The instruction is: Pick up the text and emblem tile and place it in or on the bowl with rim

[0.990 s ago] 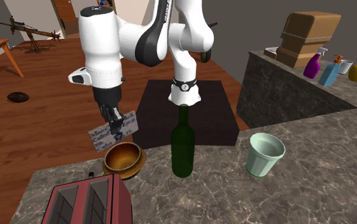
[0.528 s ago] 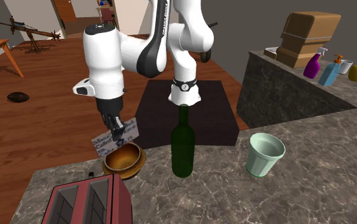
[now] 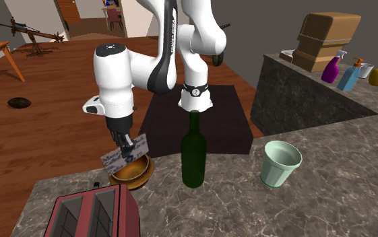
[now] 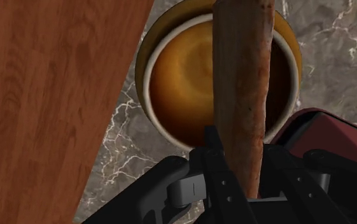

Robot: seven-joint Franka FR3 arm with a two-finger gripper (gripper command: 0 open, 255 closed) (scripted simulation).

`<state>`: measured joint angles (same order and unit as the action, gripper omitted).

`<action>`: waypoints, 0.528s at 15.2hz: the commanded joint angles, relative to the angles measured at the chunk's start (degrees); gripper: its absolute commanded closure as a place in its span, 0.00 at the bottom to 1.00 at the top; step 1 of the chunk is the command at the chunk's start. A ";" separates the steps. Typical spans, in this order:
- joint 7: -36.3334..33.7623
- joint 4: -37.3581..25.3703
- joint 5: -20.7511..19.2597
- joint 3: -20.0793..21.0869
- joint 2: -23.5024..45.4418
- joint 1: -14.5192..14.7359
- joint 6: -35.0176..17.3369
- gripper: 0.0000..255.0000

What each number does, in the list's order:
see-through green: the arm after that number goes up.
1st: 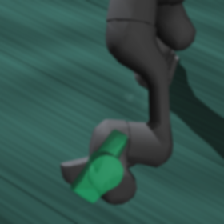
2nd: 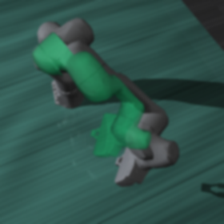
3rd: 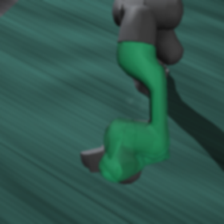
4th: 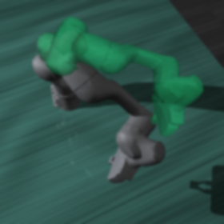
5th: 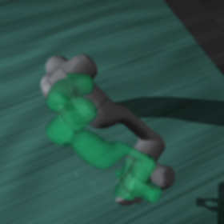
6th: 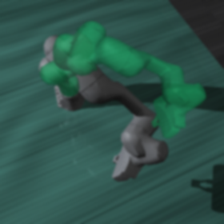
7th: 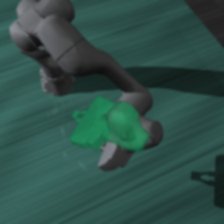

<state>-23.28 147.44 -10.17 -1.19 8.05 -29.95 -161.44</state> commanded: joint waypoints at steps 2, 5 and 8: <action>-0.14 0.14 -0.21 -0.11 0.48 0.00 -0.67 1.00; -0.14 0.14 -0.21 -0.10 0.48 0.00 -0.67 1.00; -0.13 0.17 -0.22 -0.11 0.45 -0.01 -0.68 0.00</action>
<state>-23.41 147.60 -10.39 -1.31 8.47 -29.96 -162.13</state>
